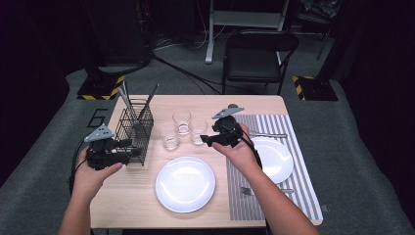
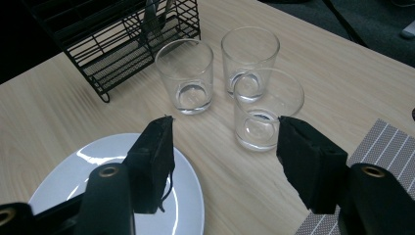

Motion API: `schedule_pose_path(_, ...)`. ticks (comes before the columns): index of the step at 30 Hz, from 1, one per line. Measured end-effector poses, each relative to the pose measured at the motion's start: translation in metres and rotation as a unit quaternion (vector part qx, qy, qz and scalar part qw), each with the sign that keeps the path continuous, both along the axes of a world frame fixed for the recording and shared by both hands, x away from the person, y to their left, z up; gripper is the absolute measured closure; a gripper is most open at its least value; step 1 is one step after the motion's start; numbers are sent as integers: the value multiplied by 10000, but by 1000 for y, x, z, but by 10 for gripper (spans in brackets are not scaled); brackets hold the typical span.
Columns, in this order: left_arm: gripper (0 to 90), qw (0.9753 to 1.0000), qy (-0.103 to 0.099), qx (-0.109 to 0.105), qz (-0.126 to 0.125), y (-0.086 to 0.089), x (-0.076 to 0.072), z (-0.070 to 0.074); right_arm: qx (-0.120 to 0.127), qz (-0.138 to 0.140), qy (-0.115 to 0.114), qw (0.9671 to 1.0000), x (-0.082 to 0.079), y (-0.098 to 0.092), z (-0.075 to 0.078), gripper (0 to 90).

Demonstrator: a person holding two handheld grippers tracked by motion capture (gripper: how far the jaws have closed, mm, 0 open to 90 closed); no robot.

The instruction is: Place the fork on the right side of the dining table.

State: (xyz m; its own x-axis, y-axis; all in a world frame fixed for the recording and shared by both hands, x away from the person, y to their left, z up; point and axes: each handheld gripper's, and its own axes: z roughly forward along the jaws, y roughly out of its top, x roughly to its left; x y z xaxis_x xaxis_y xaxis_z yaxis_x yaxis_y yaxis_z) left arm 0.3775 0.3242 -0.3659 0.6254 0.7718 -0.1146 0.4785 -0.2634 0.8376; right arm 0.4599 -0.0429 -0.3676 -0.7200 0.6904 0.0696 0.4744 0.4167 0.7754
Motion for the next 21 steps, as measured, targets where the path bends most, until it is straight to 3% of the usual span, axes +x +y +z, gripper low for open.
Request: schedule_pose_path(21, 413, 10000, 9, -53, 42, 2, -1, 1, -298, -69, -94, 9995, 37, 24, -12, 321)
